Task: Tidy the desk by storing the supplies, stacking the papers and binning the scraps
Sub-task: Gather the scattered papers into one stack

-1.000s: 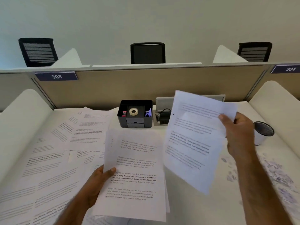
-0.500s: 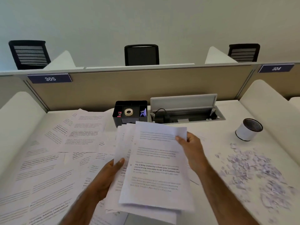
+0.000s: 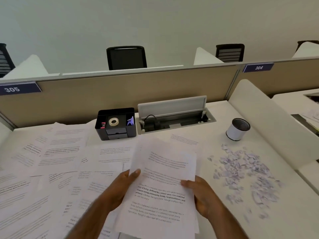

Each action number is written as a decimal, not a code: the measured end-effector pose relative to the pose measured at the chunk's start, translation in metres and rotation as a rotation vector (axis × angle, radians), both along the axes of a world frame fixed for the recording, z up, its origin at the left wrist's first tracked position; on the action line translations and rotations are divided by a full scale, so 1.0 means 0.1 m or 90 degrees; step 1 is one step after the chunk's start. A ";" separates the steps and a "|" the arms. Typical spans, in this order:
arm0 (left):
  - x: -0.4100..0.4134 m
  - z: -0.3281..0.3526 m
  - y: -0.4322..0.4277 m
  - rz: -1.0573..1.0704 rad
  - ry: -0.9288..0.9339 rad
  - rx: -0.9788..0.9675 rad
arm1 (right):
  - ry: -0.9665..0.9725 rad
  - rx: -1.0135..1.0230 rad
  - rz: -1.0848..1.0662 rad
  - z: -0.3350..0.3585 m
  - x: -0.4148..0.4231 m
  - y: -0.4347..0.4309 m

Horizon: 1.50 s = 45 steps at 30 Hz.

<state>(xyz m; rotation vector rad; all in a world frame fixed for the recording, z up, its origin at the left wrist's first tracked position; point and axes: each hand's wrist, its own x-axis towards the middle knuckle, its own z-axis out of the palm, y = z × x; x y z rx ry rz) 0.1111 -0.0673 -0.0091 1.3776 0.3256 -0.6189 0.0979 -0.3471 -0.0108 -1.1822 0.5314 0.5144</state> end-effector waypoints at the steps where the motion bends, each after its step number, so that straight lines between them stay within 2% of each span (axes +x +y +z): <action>1: 0.10 -0.07 -0.10 -0.012 -0.021 0.113 | -0.003 -0.010 -0.023 -0.01 -0.03 -0.08; 3: 0.31 -0.23 -0.31 0.016 -0.090 0.350 | 0.012 -0.022 -0.075 0.01 -0.08 -0.28; 5: 0.51 -0.38 -0.51 0.026 -0.149 0.488 | 0.024 -0.043 -0.117 0.03 -0.11 -0.52; 7: 0.66 -0.46 -0.74 -0.045 -0.164 0.623 | 0.026 -0.061 -0.147 0.07 -0.16 -0.74; 9: 0.74 -0.53 -0.97 -0.121 -0.153 0.720 | 0.028 -0.070 -0.173 0.11 -0.21 -0.91; 12: 0.78 -0.62 -1.26 -0.156 -0.144 0.787 | 0.010 -0.093 -0.204 0.16 -0.25 -1.06; 22: 0.89 -0.81 -1.46 -0.097 -0.090 0.779 | -0.035 -0.122 -0.211 0.13 -0.22 -1.09; 28: 0.92 -0.75 -1.08 0.018 -0.034 0.617 | -0.047 -0.143 -0.206 0.13 -0.18 -1.08; 32: 0.86 -0.46 -0.66 0.167 -0.072 0.491 | -0.055 -0.145 -0.192 0.08 -0.12 -1.03; 35: 0.80 -0.10 -0.25 0.206 -0.127 0.436 | -0.067 -0.145 -0.170 0.02 -0.06 -0.96; 38: 0.72 0.34 0.22 0.111 -0.167 0.426 | -0.078 -0.151 -0.157 -0.04 0.01 -0.90; 41: 0.62 0.91 0.67 -0.077 -0.204 0.527 | -0.096 -0.158 -0.140 -0.07 0.08 -0.85; 43: 0.59 1.25 0.93 -0.191 -0.188 0.580 | -0.110 -0.166 -0.122 -0.06 0.13 -0.81; 45: 0.58 1.47 1.10 -0.265 -0.168 0.579 | -0.118 -0.171 -0.112 -0.03 0.21 -0.75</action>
